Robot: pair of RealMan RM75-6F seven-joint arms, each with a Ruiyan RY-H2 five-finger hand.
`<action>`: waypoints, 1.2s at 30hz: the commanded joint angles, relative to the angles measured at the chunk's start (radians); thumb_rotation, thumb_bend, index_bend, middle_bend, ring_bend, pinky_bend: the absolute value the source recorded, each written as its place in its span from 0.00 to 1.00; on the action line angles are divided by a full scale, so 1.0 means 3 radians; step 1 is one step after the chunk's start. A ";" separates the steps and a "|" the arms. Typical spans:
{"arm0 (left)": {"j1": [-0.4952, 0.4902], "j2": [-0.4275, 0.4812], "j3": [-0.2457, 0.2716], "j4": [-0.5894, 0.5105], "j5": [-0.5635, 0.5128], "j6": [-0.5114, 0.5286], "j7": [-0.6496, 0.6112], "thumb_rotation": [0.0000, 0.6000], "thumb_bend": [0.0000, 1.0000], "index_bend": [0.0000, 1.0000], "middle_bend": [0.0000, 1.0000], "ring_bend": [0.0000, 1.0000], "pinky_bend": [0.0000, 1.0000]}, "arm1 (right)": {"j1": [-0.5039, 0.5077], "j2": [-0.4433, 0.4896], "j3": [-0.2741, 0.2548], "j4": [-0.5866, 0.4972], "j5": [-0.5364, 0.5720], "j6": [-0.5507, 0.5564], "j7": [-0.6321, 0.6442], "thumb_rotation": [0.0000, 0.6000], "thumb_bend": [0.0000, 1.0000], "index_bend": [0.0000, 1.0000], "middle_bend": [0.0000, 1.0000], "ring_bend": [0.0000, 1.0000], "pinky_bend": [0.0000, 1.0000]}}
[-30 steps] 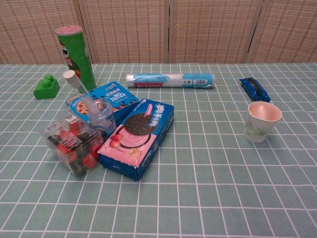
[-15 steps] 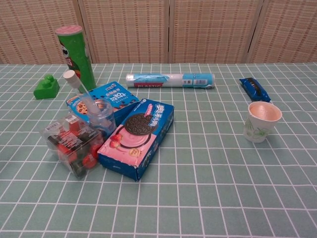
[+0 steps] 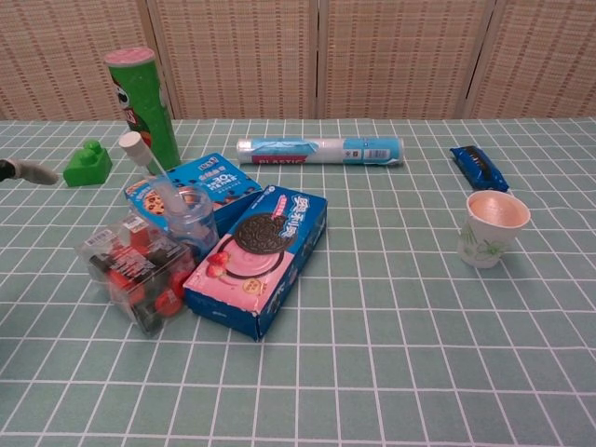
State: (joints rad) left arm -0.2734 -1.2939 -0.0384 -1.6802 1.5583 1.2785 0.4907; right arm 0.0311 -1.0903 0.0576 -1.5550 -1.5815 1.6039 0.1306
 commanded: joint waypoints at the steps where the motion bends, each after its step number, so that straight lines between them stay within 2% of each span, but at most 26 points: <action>1: -0.0074 -0.0062 -0.0030 -0.0099 -0.0103 -0.0111 0.0131 1.00 0.22 0.12 1.00 0.91 1.00 | -0.0005 0.0019 0.0003 0.0014 0.0000 0.0005 0.0058 1.00 0.21 0.37 0.44 0.39 0.60; 12: -0.0234 -0.0205 -0.0087 -0.0285 -0.0265 -0.0239 0.0524 1.00 0.22 0.08 1.00 0.95 1.00 | 0.0010 0.0077 -0.0011 0.0040 -0.0003 -0.0056 0.0223 1.00 0.21 0.37 0.44 0.39 0.60; 28: -0.0420 -0.0154 -0.0085 -0.0767 -0.0444 -0.0360 0.1010 1.00 0.24 0.13 1.00 0.97 1.00 | 0.0004 0.0124 -0.0023 0.0048 -0.0021 -0.0057 0.0350 1.00 0.21 0.37 0.44 0.39 0.60; 36: -0.0588 -0.0124 -0.0142 -0.0972 -0.0689 -0.0497 0.1290 1.00 0.24 0.14 1.00 0.97 1.00 | 0.0020 0.0122 -0.0039 0.0046 -0.0046 -0.0089 0.0340 1.00 0.21 0.37 0.44 0.39 0.60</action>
State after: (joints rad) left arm -0.4380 -1.3334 -0.0754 -1.9594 1.3661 1.1387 0.8627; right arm 0.0367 -1.0536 0.0461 -1.5409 -1.5951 1.5777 0.2331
